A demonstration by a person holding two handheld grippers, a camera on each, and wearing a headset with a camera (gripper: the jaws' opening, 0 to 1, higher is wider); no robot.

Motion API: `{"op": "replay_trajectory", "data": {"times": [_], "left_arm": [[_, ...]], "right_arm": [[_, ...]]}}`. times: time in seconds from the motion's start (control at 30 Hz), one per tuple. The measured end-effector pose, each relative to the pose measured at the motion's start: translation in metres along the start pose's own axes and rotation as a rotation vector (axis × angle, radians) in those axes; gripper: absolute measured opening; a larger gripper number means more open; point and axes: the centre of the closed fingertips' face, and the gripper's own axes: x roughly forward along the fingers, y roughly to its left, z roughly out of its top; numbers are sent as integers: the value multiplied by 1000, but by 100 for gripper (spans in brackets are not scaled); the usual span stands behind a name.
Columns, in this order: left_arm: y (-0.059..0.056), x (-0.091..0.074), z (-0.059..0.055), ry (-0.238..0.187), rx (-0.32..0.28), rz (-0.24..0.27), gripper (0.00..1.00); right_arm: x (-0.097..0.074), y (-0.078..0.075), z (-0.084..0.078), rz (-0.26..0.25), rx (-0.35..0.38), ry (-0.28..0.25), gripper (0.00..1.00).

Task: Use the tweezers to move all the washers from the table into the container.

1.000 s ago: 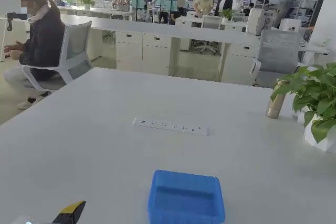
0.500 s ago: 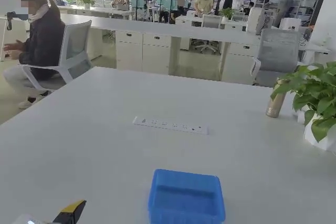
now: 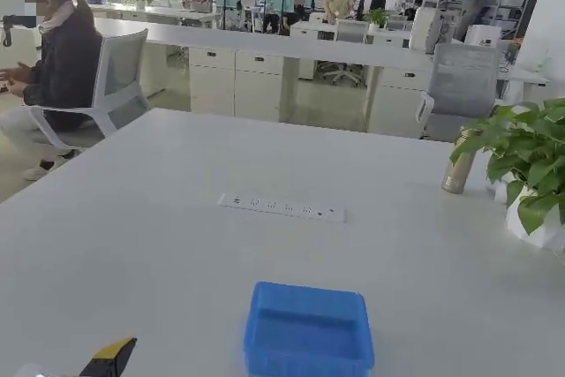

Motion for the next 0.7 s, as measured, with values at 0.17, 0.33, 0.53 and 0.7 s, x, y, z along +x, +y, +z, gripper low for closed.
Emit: {"op": "replay_trajectory", "data": {"times": [0.17, 0.33, 0.53, 0.7], "left_arm": [[-7, 2, -4, 29, 24, -29, 97], [-4, 1, -3, 23, 20, -16, 97], [-4, 2, -5, 31, 13, -21, 97], [-6, 2, -8, 53, 35, -28, 98]], "right_arm": [[-1, -3, 2, -18, 7, -10, 68], [-1, -4, 1, -20, 17, -6, 68], [1, -1, -3, -15, -11, 21, 68], [1, -2, -7, -16, 6, 36, 68]]}}
